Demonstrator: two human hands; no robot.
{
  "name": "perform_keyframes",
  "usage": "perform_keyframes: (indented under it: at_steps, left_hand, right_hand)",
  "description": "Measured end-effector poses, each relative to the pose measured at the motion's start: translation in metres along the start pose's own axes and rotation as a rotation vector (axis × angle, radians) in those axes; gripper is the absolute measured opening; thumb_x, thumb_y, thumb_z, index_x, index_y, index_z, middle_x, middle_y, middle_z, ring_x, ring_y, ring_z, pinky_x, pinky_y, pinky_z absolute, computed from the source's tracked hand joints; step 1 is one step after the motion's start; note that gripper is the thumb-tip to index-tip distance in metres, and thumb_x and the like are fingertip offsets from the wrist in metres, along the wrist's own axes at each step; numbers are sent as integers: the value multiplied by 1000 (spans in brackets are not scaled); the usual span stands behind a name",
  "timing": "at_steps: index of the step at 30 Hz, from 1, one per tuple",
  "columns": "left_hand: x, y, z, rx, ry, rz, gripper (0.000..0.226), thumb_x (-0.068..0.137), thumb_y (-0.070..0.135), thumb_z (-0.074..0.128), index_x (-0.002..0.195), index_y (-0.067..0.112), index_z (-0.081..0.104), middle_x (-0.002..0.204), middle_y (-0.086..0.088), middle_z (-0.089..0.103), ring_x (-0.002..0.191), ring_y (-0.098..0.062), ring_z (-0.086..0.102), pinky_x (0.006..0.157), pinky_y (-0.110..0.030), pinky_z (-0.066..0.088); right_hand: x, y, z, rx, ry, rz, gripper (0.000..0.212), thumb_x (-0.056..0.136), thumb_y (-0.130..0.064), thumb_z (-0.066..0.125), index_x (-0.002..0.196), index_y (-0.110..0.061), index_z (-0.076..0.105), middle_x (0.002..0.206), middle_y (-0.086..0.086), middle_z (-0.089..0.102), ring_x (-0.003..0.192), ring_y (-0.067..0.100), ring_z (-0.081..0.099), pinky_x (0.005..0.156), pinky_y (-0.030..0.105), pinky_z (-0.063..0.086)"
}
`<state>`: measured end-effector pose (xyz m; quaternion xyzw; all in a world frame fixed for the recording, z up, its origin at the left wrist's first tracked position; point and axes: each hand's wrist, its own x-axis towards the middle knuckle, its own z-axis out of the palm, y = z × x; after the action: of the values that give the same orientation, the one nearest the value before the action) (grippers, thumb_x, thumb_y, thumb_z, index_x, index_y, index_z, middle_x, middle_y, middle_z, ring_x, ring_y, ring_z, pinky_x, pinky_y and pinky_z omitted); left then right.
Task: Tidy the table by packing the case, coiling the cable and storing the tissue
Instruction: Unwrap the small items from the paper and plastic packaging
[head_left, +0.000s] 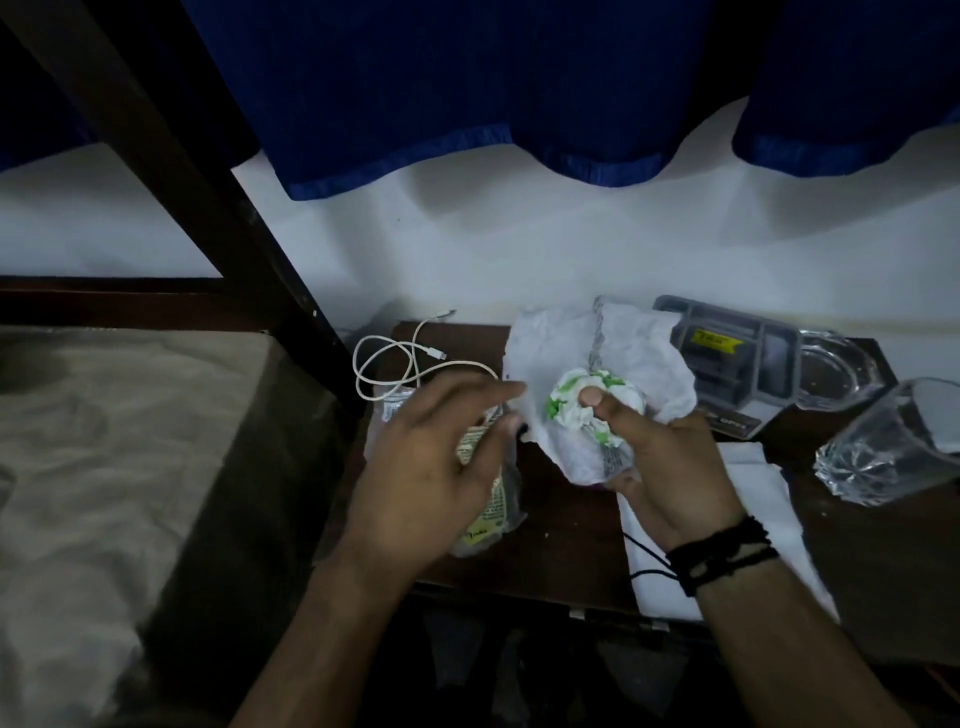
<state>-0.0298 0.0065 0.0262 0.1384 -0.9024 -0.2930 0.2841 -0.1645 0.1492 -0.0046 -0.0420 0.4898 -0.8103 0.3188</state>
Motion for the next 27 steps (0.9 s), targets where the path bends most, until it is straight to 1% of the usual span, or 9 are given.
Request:
perform_keyframes:
  at_steps: [3,5,7,11,15,18,21,24,27]
  left_hand:
    - [10,3,19,65,-81,93,36,98,33,65,132,23,66,127,6,62,113,-17,63,96,-38,52]
    - [13,1,27,51,-161,44,43,99,40,61,140,30,58,131,9,60,115,-15,61,95,-39,53]
    - [12,-6,32,24,-204,-3,44,98,43,61,141,35,56,128,11,62,110,-11,63,89,-37,55]
    - [12,-12,33,3,-145,-3,40,97,38,65,136,36,61,127,11,56,92,-6,64,77,-32,56]
    - [12,-11,32,-11,-63,-26,27,96,31,68,122,30,59,126,6,49,83,-12,65,67,-36,57]
    - [11,-15,35,54,-59,20,20,97,31,65,115,23,65,118,3,57,82,-12,66,64,-37,58]
    - [11,-19,35,109,-92,4,40,95,43,58,128,23,68,118,3,64,86,-12,67,69,-32,59]
    - [12,-21,34,133,-87,4,39,93,46,56,118,22,74,117,2,66,92,-17,68,74,-34,59]
    - [13,-23,34,43,-28,-44,30,94,38,60,111,18,74,111,4,67,90,-12,67,72,-31,56]
  right_hand:
    - [-3,3,6,2,-87,30,35,92,0,63,121,-19,72,122,14,73,111,35,71,88,53,59]
    - [-6,4,8,-5,-147,32,34,93,-3,62,114,-26,76,121,13,74,111,34,71,90,53,59]
    - [-7,5,9,-38,-183,59,32,95,-7,61,109,-30,78,119,11,75,109,31,72,87,49,61]
    - [-7,6,9,-70,-206,168,32,99,-14,58,128,-25,67,124,8,73,117,31,68,88,45,57]
    - [-7,4,7,-37,-194,189,33,98,-8,57,121,-28,72,125,5,73,117,32,68,92,50,53]
    - [-8,5,10,-71,-187,156,30,99,-9,58,111,-29,76,119,4,76,111,27,71,84,40,58]
    - [-8,6,9,-96,-199,124,32,101,-7,55,128,-17,67,124,8,73,112,24,70,80,30,57]
    - [-7,8,6,-103,-189,135,30,101,-8,56,128,-15,68,125,11,72,115,29,69,89,42,58]
    - [-4,10,1,-96,-113,191,24,98,-14,62,119,-17,72,119,10,75,113,33,70,99,54,53]
